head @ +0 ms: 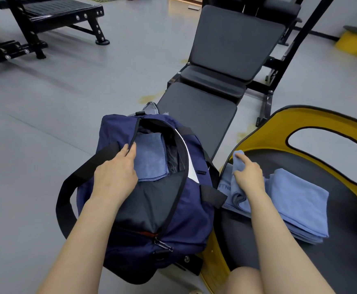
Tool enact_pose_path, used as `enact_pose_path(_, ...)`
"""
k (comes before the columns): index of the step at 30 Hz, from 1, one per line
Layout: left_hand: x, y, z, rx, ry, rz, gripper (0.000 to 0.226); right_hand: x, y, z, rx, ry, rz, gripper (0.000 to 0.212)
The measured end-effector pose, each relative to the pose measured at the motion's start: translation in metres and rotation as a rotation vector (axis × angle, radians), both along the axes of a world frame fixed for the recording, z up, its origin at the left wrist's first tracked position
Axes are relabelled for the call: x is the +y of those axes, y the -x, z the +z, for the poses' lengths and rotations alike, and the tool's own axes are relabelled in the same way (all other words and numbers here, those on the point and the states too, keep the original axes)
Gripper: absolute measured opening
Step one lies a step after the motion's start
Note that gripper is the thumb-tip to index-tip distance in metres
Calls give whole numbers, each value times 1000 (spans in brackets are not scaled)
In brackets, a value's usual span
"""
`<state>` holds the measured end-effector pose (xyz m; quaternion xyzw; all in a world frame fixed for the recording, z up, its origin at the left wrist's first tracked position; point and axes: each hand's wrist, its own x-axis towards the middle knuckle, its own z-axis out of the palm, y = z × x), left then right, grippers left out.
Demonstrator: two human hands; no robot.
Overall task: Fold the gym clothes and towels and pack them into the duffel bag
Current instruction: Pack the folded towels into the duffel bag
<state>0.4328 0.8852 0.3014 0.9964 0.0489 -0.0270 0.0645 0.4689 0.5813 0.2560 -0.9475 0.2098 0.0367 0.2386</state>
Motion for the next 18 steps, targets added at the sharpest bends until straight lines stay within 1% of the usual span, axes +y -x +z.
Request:
enact_pose_path(5,0,0,-1,2,9,-1,63,8,8,-9,-71,-138,-65,37)
enact_pose_path(6,0,0,-1,2,6,-2,63,11,10,-11,-73,-173,-89,38)
enact_pose_path(8,0,-1,-1,4,-2,-3,63,12,13,-17,-69,-212,-123,50)
enact_pose_path(10,0,-1,-1,10,-9,-3,63,10,14,-19,-51,-190,-163,56)
enact_pose_path(12,0,-2,-1,12,-7,-2,63,4,12,-20,-44,-175,-238,53)
enact_pose_path(15,0,-2,-2,8,2,-4,63,-4,11,-24,-51,-216,-372,47)
enact_pose_path(18,0,-2,-2,4,7,-5,63,-10,12,-29,2,-186,-431,49)
